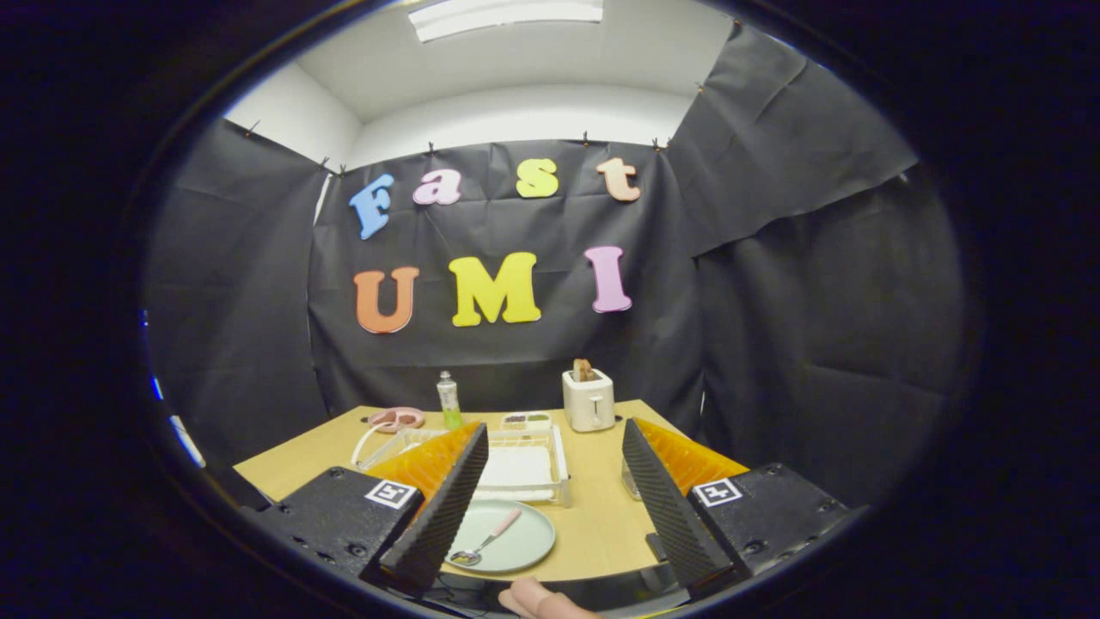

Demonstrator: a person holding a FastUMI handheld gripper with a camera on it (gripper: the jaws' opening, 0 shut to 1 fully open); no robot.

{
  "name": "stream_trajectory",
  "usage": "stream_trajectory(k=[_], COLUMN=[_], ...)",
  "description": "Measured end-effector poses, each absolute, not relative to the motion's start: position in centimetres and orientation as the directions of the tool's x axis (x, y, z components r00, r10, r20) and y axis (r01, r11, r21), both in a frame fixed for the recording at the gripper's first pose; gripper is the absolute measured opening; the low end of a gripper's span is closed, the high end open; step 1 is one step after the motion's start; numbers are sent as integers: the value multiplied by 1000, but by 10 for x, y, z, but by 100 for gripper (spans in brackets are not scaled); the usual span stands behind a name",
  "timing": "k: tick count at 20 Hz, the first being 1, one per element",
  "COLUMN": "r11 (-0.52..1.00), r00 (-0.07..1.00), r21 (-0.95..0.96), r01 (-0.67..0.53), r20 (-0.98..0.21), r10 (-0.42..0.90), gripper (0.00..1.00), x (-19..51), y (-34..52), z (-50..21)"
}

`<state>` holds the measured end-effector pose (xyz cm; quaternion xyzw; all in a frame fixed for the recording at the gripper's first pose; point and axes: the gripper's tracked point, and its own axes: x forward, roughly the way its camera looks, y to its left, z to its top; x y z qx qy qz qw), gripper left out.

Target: Take the plate from the dish rack, then take the spoon from the basket and place it into the plate.

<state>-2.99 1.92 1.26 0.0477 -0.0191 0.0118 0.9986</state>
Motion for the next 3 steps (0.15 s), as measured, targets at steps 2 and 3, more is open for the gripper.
stream_trajectory(k=[2, 3], r11=[995, 995], r00=[1000, 1000], r21=[95, 99], r01=[-16, -14], r20=[22, 20], r10=[14, 13], gripper=[100, 100], x=[-26, -24], y=[19, 19], z=[8, 8])
